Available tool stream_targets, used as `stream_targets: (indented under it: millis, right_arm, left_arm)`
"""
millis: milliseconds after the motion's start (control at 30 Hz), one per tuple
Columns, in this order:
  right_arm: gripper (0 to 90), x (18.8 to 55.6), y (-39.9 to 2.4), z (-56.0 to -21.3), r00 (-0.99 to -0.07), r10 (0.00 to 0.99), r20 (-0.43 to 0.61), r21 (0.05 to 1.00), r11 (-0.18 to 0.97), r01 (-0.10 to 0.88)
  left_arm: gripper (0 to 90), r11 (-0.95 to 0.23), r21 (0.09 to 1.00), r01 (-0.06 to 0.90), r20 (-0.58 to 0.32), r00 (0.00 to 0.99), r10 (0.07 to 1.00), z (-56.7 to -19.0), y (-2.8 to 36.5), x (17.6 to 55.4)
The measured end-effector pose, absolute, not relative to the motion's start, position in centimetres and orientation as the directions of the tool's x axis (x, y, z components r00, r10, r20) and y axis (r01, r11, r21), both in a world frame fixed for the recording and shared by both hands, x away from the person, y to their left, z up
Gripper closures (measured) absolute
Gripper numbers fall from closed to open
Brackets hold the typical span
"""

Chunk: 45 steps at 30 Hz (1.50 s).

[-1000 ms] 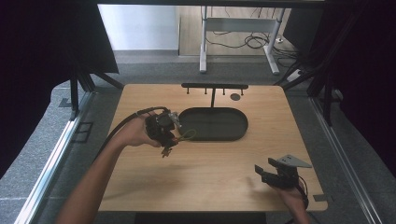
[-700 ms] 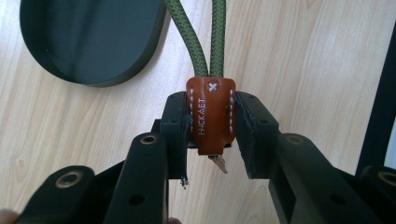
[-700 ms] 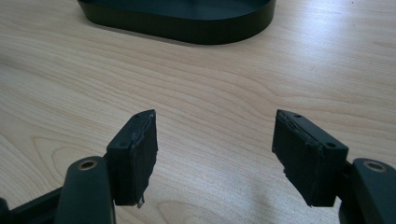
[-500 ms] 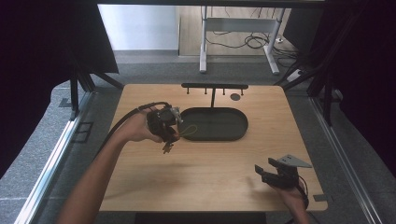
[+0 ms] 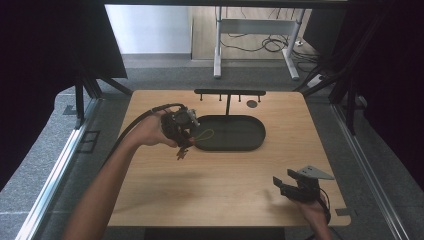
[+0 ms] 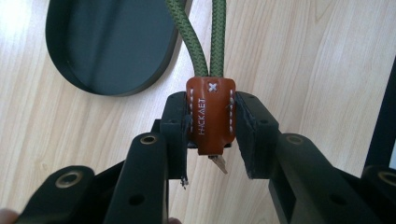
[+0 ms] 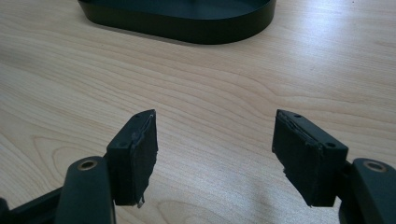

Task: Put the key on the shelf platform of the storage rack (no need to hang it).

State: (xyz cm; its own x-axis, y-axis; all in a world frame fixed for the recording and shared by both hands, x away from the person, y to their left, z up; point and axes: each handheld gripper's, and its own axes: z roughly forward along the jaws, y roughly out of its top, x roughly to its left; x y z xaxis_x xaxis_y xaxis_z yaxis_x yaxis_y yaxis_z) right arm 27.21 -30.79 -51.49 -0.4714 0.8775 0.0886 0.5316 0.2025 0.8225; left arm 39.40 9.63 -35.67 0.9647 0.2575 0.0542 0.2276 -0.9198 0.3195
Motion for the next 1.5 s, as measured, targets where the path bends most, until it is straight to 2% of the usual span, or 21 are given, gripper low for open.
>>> stream_targets:
  millis: [1500]
  right_arm:
    - [31.3,27.2,-30.9,-51.5,-0.473,0.876,0.092,0.823,0.200,0.532]
  left_arm:
    - [66.6,-0.931,0.300,0.207,0.065,0.970,0.236,-34.0,5.5,42.8]
